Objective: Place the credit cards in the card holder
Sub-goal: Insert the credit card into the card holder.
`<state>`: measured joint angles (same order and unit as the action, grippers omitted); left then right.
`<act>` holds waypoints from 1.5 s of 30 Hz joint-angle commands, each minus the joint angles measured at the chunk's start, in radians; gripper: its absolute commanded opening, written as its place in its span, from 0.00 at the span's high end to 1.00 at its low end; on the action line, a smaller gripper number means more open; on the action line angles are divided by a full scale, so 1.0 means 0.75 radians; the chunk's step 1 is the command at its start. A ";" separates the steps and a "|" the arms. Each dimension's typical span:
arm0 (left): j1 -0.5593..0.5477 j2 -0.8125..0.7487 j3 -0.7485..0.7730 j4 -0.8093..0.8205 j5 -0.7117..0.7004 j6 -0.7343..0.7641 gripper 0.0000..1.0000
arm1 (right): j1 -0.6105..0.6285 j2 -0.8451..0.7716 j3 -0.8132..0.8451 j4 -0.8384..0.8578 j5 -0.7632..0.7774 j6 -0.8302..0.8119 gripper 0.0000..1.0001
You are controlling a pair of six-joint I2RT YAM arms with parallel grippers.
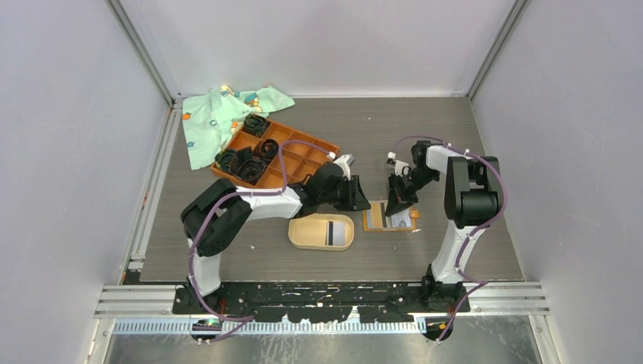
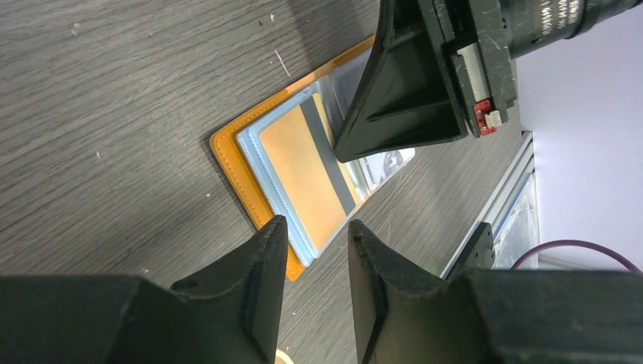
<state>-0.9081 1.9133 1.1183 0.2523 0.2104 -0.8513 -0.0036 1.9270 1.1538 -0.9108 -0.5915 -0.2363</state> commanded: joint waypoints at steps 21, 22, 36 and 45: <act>-0.024 0.180 0.138 0.109 0.072 -0.153 0.64 | 0.004 0.015 0.056 -0.065 -0.053 -0.071 0.89; -0.025 0.184 0.137 0.109 0.069 -0.155 0.65 | 0.003 0.013 0.060 -0.075 -0.073 -0.080 0.89; -0.025 0.186 0.103 0.102 0.014 -0.172 0.62 | -0.063 -0.086 0.051 -0.094 -0.234 -0.140 0.86; -0.025 0.163 0.084 0.111 0.014 -0.178 0.61 | -0.042 -0.038 0.044 -0.062 -0.187 -0.099 0.86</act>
<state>-0.9230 2.0590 1.1858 0.3000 0.2356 -0.9878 -0.0509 1.9156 1.1786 -0.9710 -0.7311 -0.3286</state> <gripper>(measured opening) 0.387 0.140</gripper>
